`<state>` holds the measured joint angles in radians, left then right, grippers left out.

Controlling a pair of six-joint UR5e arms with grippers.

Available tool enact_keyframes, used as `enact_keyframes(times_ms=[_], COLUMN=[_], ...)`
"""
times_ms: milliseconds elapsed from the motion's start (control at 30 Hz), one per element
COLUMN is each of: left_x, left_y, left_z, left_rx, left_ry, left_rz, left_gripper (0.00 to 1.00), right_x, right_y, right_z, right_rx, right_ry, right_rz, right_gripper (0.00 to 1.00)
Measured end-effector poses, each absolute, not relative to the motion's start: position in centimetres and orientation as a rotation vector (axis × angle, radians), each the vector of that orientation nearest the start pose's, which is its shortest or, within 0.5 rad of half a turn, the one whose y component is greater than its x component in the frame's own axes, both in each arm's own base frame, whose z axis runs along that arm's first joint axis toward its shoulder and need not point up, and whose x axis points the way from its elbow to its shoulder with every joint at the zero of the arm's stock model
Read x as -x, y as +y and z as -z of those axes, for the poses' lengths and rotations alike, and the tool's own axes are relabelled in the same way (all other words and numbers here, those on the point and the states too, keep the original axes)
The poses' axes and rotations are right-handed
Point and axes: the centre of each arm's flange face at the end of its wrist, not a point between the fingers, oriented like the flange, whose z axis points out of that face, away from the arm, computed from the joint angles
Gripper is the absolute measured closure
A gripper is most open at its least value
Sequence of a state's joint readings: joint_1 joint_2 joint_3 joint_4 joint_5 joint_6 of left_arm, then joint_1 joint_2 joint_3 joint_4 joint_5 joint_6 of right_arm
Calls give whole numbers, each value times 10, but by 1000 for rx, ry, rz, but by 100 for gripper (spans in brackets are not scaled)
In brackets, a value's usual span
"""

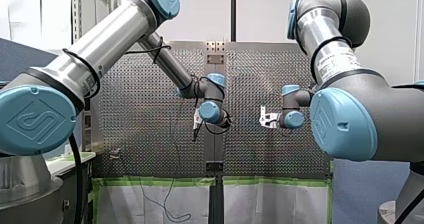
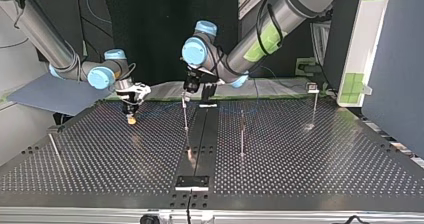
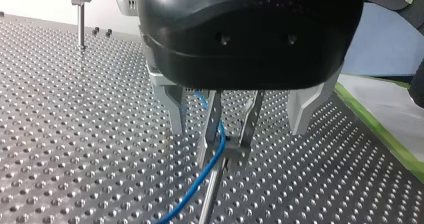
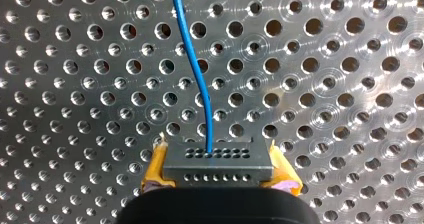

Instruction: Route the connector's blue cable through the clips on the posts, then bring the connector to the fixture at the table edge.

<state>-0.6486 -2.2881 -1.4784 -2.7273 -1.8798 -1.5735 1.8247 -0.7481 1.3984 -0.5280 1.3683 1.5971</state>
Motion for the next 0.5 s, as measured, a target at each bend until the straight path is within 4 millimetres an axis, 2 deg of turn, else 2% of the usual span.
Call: enact_keyframes(times_ms=[500], left_x=[-468], left_y=[-488], left_z=[-137], left_rx=[-338], left_ry=[1740], left_rz=[186], left_gripper=[0], right_x=[-328], right_y=[-646], right_z=[-104], right_rx=[-1631], right_ry=[-1070], right_rz=[-1495], right_gripper=[100])
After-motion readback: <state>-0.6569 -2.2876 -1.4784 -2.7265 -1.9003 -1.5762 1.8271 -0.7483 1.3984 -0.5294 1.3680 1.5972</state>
